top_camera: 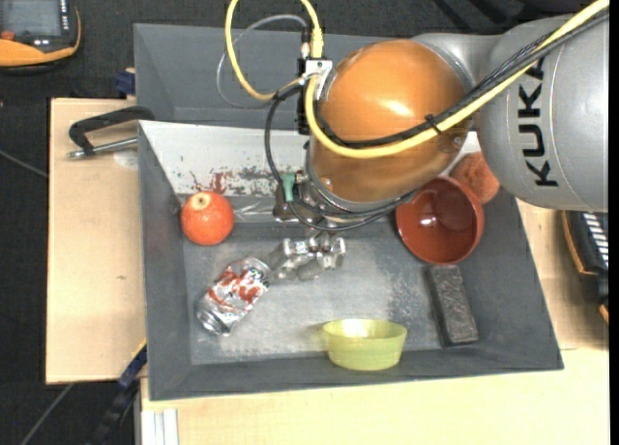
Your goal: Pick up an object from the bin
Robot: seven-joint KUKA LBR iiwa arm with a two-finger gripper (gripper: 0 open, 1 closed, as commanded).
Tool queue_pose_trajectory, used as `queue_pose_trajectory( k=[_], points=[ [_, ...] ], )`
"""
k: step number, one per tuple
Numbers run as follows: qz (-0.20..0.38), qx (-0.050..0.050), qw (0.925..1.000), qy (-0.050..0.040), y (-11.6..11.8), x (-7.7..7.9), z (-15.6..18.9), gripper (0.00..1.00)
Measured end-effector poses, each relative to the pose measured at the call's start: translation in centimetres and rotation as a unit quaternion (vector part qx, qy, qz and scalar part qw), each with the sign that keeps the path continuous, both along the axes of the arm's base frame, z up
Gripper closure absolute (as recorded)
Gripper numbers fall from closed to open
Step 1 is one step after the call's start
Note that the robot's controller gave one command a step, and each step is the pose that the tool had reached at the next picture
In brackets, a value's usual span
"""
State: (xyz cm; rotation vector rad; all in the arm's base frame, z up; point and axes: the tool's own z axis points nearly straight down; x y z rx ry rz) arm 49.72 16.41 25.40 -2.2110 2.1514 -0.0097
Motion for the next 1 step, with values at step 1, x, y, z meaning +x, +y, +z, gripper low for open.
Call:
queue_pose_trajectory(
  k=[1],
  points=[
    [0.047, -0.002, 0.9989, 0.0011, -1.62, 1.86, -13.13, 1.0]
  ],
)
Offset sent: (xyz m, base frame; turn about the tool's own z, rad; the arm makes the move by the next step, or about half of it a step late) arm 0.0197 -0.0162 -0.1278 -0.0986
